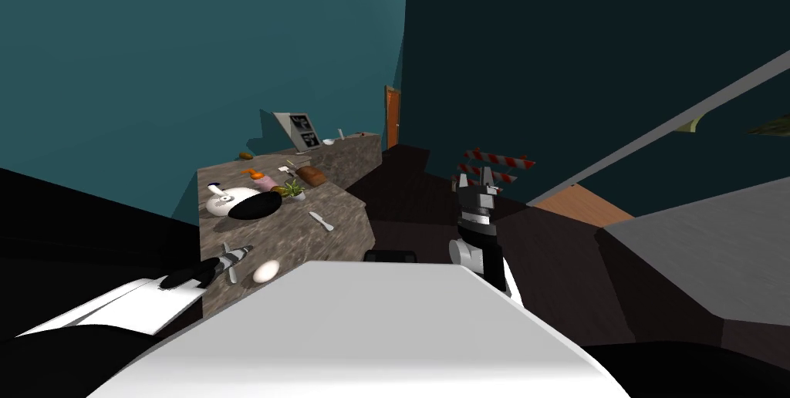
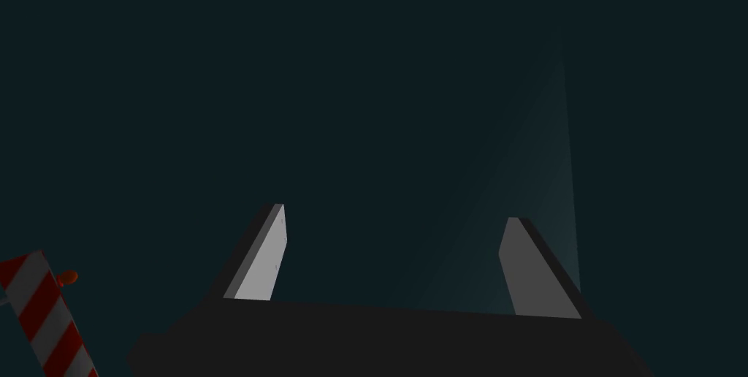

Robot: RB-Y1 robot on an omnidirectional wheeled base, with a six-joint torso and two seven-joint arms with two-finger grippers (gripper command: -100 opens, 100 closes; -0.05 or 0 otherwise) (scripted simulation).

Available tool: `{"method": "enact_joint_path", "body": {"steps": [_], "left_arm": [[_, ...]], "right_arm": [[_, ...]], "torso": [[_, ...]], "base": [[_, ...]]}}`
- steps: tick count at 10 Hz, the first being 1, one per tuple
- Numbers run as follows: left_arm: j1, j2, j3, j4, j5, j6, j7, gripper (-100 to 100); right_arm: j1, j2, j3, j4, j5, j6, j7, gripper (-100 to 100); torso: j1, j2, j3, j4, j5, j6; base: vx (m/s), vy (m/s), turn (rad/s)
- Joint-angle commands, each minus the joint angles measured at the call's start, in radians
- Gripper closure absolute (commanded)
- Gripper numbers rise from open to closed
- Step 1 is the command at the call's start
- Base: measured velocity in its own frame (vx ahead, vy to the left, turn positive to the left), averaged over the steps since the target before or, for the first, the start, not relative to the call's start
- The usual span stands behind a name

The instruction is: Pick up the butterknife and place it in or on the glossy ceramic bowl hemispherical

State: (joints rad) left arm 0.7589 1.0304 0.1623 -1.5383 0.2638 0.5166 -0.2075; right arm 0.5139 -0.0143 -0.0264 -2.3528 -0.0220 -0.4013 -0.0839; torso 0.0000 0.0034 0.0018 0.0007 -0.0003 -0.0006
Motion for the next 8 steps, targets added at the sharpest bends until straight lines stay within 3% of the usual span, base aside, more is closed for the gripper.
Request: {"method": "enact_joint_path", "body": {"steps": [1,5,6,7,8], "left_arm": [[0.000,0.000,0.000,0.000,0.000,0.000,0.000,100],[0.001,0.001,0.000,0.001,-0.001,0.001,-0.002,100],[0.001,0.001,0.000,0.000,-0.001,0.001,-0.002,0],[0.017,0.021,0.012,-0.030,0.015,0.013,0.003,100],[0.024,0.029,0.017,-0.043,0.021,0.019,0.005,100]], "right_arm": [[0.000,0.000,0.000,0.000,0.000,0.000,0.000,0],[0.000,0.000,0.000,0.000,0.000,0.000,0.000,0],[0.000,0.000,0.000,0.000,0.000,0.000,0.000,0],[0.000,0.000,0.000,0.000,0.000,0.000,0.000,0],[0.000,0.000,0.000,0.000,0.000,0.000,0.000,0]], "torso": [[0.000,0.000,0.000,0.000,0.000,0.000],[0.000,0.000,0.000,0.001,0.001,0.000],[0.000,0.000,0.000,0.001,0.001,0.000],[0.000,0.000,0.000,0.001,0.001,0.000],[-0.001,-0.001,0.000,0.000,0.000,0.000]], "base": [[0.000,0.000,0.000],[0.000,0.000,-0.003],[0.000,0.000,0.000],[0.021,-0.015,0.071],[0.023,-0.026,0.078]]}}
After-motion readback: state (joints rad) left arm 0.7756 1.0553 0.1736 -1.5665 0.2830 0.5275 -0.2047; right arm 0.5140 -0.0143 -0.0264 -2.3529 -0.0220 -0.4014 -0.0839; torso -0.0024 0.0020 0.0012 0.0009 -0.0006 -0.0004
